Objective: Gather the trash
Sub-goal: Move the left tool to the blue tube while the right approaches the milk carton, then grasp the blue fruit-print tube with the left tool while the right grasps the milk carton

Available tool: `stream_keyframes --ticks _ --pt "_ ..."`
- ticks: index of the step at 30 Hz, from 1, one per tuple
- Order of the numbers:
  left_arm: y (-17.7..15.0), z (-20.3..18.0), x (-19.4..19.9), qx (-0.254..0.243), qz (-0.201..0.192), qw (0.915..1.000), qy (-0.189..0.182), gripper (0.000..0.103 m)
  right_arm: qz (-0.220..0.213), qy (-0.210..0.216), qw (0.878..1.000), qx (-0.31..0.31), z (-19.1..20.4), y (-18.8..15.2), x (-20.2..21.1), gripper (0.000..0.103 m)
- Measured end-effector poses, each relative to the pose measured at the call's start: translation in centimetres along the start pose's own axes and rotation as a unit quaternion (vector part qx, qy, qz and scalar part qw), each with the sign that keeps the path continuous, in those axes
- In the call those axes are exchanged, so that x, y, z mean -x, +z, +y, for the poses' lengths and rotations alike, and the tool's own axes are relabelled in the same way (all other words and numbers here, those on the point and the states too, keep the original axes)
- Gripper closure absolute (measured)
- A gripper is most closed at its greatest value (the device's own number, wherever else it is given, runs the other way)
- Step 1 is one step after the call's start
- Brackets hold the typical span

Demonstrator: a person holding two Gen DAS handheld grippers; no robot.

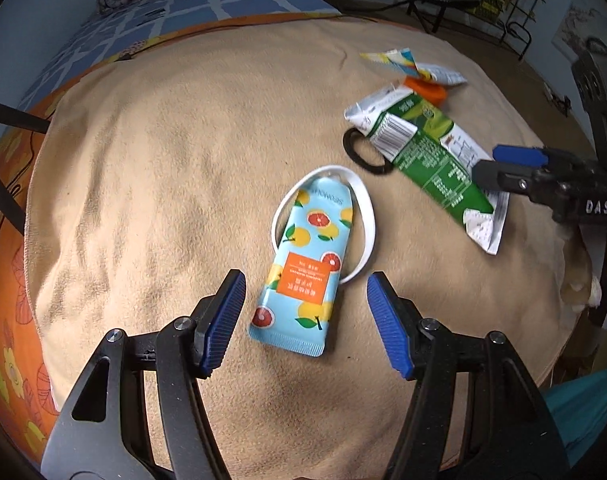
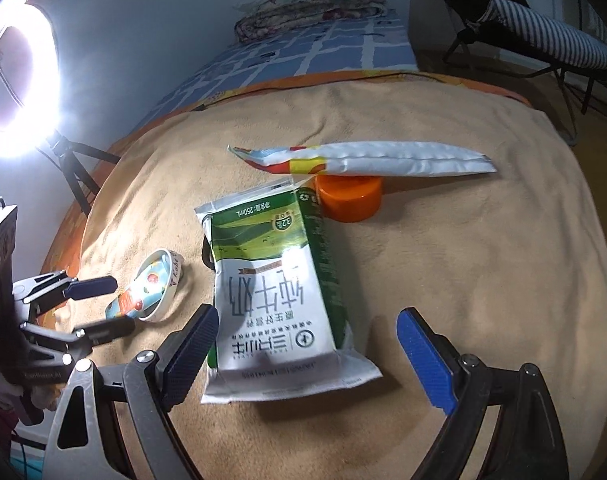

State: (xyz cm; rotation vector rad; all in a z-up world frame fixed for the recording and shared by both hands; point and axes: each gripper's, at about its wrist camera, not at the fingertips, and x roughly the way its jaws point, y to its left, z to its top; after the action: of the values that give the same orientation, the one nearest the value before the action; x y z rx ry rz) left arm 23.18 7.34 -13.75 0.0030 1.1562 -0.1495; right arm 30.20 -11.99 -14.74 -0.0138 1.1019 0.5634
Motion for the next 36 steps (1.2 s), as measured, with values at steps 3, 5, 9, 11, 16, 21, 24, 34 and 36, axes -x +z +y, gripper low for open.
stream_keyframes --ticks 3,5,9,11,16,21,24,34,36 --pt "-0.1 -0.2 -0.2 -0.006 0.002 1.0 0.001 0.049 0.002 0.002 1.0 -0.001 0.1 0.1 -0.5 0.011" --pt "-0.3 -0.3 -0.2 -0.008 0.005 0.9999 0.004 0.063 0.002 0.004 1.0 -0.003 0.2 0.1 -0.7 0.01" --pt "-0.7 -0.1 0.0 -0.003 0.007 1.0 -0.001 0.065 -0.001 0.0 1.0 0.001 0.3 0.4 -0.7 0.01" --pt "-1.0 -0.1 0.4 -0.004 0.004 1.0 0.002 0.065 -0.001 0.001 1.0 0.0 0.4 0.4 -0.7 0.01" --pt "-1.4 -0.1 1.7 0.002 -0.011 0.9999 -0.012 0.065 0.003 0.003 1.0 0.001 0.5 0.1 -0.9 0.01" --pt "-2.6 -0.6 3.2 -0.004 -0.018 0.9996 -0.024 0.066 0.013 0.004 1.0 0.009 0.9 -0.4 -1.3 0.012" --pt "-3.8 -0.6 3.5 -0.002 -0.01 0.9995 -0.03 0.066 0.019 0.008 1.0 0.013 1.1 -0.6 -1.7 0.019" --pt "-5.6 0.3 2.3 0.028 0.035 0.9959 -0.078 0.057 0.021 0.053 0.998 -0.018 -0.3 -0.4 -1.1 0.016" --pt "-5.3 0.7 2.0 0.043 0.035 0.9946 -0.087 0.057 0.017 0.082 0.995 -0.048 -1.3 -0.2 -1.0 0.015"
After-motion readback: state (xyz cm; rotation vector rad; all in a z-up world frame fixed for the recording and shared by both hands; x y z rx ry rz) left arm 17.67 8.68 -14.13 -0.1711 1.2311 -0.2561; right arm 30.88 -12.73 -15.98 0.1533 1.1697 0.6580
